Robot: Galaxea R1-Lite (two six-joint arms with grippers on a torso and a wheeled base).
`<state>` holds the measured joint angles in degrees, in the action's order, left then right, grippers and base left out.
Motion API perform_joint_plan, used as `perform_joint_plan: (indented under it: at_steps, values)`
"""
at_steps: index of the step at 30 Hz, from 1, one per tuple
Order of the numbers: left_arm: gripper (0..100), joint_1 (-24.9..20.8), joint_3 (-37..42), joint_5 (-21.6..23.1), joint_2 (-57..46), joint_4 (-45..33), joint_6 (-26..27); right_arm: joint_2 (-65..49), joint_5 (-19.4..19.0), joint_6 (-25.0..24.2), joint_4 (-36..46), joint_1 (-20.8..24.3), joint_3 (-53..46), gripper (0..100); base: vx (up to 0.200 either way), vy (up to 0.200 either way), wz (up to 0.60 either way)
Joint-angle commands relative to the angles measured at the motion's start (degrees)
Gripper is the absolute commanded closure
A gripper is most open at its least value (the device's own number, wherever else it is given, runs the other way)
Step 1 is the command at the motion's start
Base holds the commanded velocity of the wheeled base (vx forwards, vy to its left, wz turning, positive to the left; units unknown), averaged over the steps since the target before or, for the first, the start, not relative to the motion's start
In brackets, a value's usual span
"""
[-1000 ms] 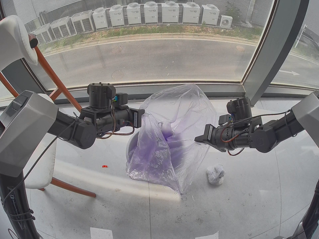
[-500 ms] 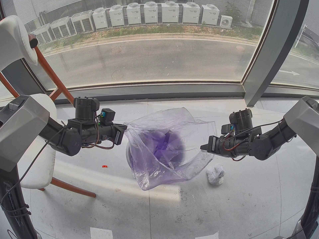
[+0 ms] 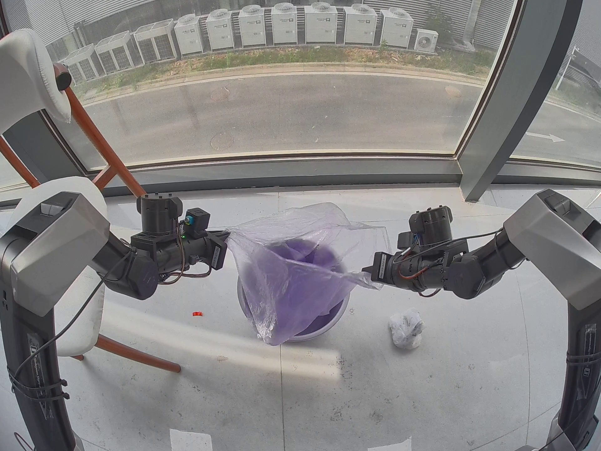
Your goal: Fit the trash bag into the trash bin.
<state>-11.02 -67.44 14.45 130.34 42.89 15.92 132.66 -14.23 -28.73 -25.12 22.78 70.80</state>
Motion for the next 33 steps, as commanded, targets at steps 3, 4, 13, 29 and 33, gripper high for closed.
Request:
perform_joint_plan:
  at_steps: [3, 4, 13, 29, 33]
  values:
    - [100, 0.2, -5.9, -0.6, 3.2, 0.7, -0.3, 0.8, -0.1, 0.8, 0.1, -3.7, 3.4, 100, 0.000, 0.000, 0.00]
    - [100, 0.0, -6.8, -1.3, 3.3, 0.9, -0.3, 0.8, -0.2, 1.3, 0.2, -4.3, 4.2, 100, 0.000, 0.000, 0.00]
    - [100, -3.0, -6.3, -3.1, 5.7, 6.0, -3.4, 0.8, -1.2, 2.2, 0.1, -4.2, 4.4, 100, 0.000, 0.000, 0.00]
    - [100, 0.1, 17.5, 9.0, 5.2, 20.7, 3.2, 5.5, -5.5, 9.5, -27.6, -1.0, -20.2, 100, 0.000, 0.000, 0.00]
    - [100, 2.1, 16.7, 9.1, 5.6, 20.7, 3.4, 6.8, -5.5, 9.3, -28.0, -1.0, -19.5, 100, 0.000, 0.000, 0.00]
